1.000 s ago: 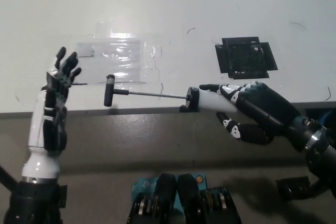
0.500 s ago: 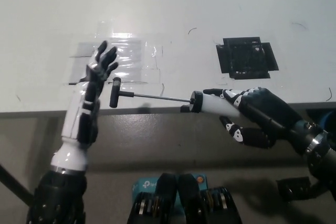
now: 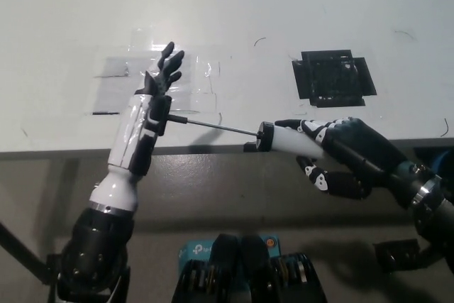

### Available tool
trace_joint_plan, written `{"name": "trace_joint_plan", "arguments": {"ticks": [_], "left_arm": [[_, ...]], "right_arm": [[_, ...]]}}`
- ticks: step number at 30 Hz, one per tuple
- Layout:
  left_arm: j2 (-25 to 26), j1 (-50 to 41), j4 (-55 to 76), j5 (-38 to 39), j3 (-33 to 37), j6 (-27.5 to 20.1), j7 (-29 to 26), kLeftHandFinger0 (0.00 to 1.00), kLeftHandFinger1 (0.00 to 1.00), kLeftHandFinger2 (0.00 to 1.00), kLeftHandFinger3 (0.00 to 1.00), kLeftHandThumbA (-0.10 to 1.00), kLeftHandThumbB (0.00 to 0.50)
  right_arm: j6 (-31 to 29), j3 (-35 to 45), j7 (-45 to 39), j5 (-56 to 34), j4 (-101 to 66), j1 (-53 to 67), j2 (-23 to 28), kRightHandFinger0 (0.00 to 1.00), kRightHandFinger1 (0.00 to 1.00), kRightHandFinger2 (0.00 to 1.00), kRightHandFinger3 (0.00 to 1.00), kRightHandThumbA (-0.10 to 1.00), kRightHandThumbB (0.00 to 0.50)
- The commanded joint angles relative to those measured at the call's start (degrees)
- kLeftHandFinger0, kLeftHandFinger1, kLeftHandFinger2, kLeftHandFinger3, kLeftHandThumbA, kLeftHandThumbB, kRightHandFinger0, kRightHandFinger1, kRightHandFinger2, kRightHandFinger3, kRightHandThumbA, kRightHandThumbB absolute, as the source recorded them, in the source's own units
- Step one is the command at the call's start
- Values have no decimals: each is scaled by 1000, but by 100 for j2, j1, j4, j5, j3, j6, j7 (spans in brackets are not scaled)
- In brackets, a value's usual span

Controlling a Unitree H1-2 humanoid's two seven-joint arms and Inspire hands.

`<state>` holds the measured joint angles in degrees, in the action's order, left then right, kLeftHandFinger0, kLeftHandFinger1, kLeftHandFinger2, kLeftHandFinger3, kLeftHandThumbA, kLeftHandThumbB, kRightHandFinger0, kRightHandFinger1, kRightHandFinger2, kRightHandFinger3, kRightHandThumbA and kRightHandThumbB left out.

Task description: The robot uses right hand to pick up a small white air pumper and uses its left hand to compress it, and then puts it on the desk

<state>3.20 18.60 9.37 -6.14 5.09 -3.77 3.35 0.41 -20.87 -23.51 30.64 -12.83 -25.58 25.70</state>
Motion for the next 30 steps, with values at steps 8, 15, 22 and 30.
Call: {"name": "trace_joint_plan", "arguments": {"ticks": [8, 15, 22, 30], "left_arm": [[-223, 125, 28, -251, 223, -75, -37, 1000, 1000, 1000, 1000, 1000, 191], [-423, 68, 214, -162, 323, 12, 11, 1000, 1000, 1000, 1000, 1000, 215], [-682, -19, 279, -245, 580, -123, 73, 1000, 1000, 1000, 1000, 1000, 215], [-836, -125, 318, -444, 910, -105, 80, 1000, 1000, 1000, 1000, 1000, 213]], "right_arm": [[-65, 21, -232, -38, -214, -348, -195, 0, 451, 799, 773, -100, 193], [-166, -52, -287, -53, -50, -520, -439, 10, 467, 791, 862, -100, 193], [-331, -254, -311, 158, 131, -794, -631, 2, 394, 719, 745, -100, 159], [-458, -379, -258, 199, 469, -997, -800, 124, 269, 345, 483, -100, 170]]}}
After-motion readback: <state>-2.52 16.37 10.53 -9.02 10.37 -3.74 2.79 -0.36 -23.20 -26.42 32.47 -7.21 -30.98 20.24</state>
